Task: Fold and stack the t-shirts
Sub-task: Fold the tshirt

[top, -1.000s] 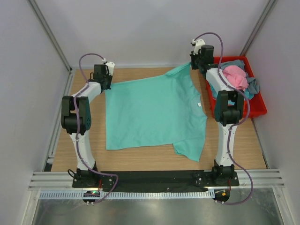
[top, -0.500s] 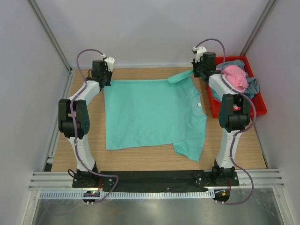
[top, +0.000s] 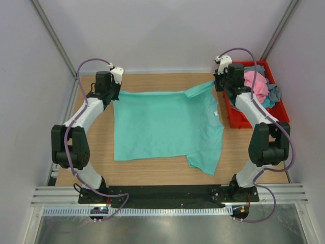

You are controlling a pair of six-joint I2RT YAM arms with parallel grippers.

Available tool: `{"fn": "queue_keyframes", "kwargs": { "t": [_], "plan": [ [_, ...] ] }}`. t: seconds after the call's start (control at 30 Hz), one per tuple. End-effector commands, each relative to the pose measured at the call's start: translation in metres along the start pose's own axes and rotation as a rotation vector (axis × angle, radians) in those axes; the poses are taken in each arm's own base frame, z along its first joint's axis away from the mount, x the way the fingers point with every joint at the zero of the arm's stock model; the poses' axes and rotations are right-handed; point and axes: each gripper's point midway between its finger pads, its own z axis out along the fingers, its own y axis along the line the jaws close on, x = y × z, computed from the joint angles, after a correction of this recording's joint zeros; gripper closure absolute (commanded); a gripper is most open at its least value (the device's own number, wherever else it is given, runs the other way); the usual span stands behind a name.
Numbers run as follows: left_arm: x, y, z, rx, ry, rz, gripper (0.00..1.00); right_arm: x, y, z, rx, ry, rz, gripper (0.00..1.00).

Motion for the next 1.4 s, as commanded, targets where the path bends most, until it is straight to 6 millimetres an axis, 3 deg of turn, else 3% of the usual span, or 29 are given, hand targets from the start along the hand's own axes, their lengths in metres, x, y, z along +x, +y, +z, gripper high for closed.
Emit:
{"fn": "queue_keyframes", "kwargs": {
  "t": [0.0,0.27,0.4,0.7,0.97,1.1,1.13,1.23,1.27,1.37],
  "plan": [
    [0.012,-0.008,-0.02,0.029,0.002,0.0,1.0,-0.006,0.006,-0.029,-0.016,-0.038,0.0,0.99],
    [0.047,-0.02,-0.035,0.06,0.055,-0.003,1.0,0.024,0.019,-0.059,-0.039,-0.004,0.023,0.99],
    [0.06,-0.025,-0.037,0.07,0.078,-0.017,1.0,0.055,0.026,-0.063,-0.051,0.049,0.035,0.99],
    [0.084,-0.039,-0.027,0.122,0.157,-0.049,1.0,0.115,0.039,-0.045,-0.087,0.177,0.056,0.99],
    [0.106,-0.042,-0.03,0.125,0.233,-0.063,0.99,0.124,0.046,-0.044,-0.122,0.216,0.075,0.99],
    [0.112,-0.042,-0.032,0.112,0.252,-0.071,0.73,0.121,0.045,-0.05,-0.119,0.224,0.076,0.95],
    [0.113,-0.041,-0.034,0.11,0.259,-0.073,0.68,0.123,0.046,-0.054,-0.121,0.242,0.079,0.92],
    [0.103,-0.036,-0.047,0.083,0.226,-0.086,0.42,0.102,0.043,-0.071,-0.11,0.196,0.065,0.75],
    [0.095,-0.035,-0.054,0.08,0.197,-0.086,0.39,0.09,0.042,-0.079,-0.106,0.16,0.055,0.66],
    [0.088,-0.036,-0.062,0.093,0.161,-0.092,0.34,0.076,0.039,-0.088,-0.093,0.119,0.045,0.59]
  ]
}}
